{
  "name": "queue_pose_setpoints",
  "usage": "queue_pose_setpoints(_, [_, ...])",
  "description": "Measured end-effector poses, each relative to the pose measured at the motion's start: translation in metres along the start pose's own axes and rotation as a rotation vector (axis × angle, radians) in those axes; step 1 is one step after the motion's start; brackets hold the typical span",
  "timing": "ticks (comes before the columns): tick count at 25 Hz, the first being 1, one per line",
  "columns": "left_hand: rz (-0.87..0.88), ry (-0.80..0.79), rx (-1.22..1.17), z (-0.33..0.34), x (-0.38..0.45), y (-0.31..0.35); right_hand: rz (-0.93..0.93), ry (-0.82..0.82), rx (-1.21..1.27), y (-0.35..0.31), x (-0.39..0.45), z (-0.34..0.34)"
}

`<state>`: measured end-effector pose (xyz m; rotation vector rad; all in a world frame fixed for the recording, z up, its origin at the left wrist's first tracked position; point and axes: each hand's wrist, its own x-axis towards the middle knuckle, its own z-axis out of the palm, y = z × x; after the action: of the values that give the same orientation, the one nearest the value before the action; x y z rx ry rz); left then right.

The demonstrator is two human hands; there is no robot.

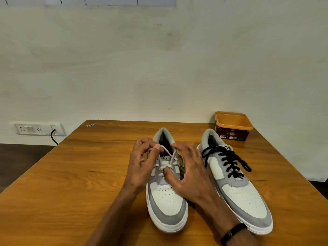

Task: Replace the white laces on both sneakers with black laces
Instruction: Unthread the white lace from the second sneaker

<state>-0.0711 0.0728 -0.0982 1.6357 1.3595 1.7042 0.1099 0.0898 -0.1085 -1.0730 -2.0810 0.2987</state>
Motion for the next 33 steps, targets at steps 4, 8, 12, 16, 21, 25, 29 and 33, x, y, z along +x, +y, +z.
queue_pose_setpoints(4, [-0.179, 0.22, -0.258, -0.012, 0.005, 0.001, 0.006, -0.006, 0.009, 0.001, 0.0, 0.0])
queue_pose_setpoints(8, [-0.405, 0.566, -0.287, -0.019, 0.007, -0.012, -0.001, -0.012, 0.021, 0.001, 0.0, -0.001])
queue_pose_setpoints(12, [-0.381, 0.636, 0.102, -0.027, 0.004, -0.033, -0.061, 0.012, -0.019, -0.004, -0.001, 0.002])
queue_pose_setpoints(16, [-0.014, 0.398, 0.36, -0.006, 0.0, -0.016, -0.083, 0.048, 0.025, -0.01, -0.003, 0.004])
queue_pose_setpoints(21, [-0.1, 0.475, 0.433, -0.009, -0.003, -0.021, -0.07, 0.076, 0.13, -0.018, -0.006, 0.004])
queue_pose_setpoints(25, [0.126, 0.311, 0.459, -0.01, -0.003, -0.012, -0.047, 0.052, 0.189, -0.022, -0.005, 0.002])
queue_pose_setpoints(29, [0.322, 0.08, 0.496, 0.006, -0.008, -0.011, 0.017, -0.01, 0.28, -0.02, -0.003, 0.002])
queue_pose_setpoints(33, [0.307, 0.124, 0.421, 0.007, -0.007, -0.011, 0.147, -0.014, 0.514, -0.017, 0.002, -0.01])
